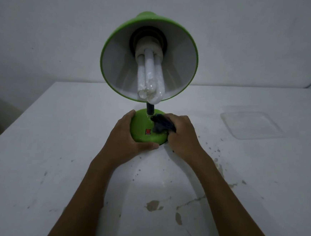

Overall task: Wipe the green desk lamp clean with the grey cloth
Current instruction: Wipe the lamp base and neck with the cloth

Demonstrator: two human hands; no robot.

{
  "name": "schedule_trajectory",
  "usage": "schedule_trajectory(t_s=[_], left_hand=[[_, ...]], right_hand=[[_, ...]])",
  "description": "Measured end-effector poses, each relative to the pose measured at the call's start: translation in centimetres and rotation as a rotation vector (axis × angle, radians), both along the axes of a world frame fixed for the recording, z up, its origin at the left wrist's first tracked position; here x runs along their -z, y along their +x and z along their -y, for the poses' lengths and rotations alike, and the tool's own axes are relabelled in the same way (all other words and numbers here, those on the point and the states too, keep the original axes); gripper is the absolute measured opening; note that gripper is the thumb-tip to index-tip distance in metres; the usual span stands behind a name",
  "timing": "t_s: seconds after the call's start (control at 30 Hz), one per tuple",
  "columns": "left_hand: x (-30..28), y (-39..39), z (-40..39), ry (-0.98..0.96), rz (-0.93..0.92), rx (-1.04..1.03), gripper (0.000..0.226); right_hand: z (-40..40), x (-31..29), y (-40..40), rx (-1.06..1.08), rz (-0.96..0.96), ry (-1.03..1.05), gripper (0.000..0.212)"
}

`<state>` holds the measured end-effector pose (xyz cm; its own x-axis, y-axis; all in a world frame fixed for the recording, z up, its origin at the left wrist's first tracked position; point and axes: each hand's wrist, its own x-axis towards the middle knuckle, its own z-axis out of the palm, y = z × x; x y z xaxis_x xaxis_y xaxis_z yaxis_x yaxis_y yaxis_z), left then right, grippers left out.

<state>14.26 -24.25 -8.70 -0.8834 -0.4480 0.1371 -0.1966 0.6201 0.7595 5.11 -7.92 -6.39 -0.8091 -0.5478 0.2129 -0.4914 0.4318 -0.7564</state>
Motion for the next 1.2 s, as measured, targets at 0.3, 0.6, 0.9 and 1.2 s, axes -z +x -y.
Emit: schedule_trajectory(t_s=[0.3, 0.6, 0.9, 1.2], left_hand=[[-0.2, 0.0, 0.0, -0.007, -0.033, 0.058, 0.124], [0.0, 0.5, 1.7, 0.084, -0.005, 0.113, 0.123], [-0.1, 0.6, 1.4, 0.089, -0.052, 0.061, 0.124], [0.0, 0.6, 1.6, 0.11, -0.045, 0.074, 0.122]], right_hand=[[-2.6, 0.5, 1.9, -0.097, -0.032, 0.01, 0.054], [-1.3, -1.9, 0.4, 0.065, 0.221, -0.221, 0.039], [-0.5, -0.8, 2.5, -0.13, -0.051, -0.085, 0.059], [-1.2, -2.5, 0.8, -0.118, 0.08, -0.109, 0.061]])
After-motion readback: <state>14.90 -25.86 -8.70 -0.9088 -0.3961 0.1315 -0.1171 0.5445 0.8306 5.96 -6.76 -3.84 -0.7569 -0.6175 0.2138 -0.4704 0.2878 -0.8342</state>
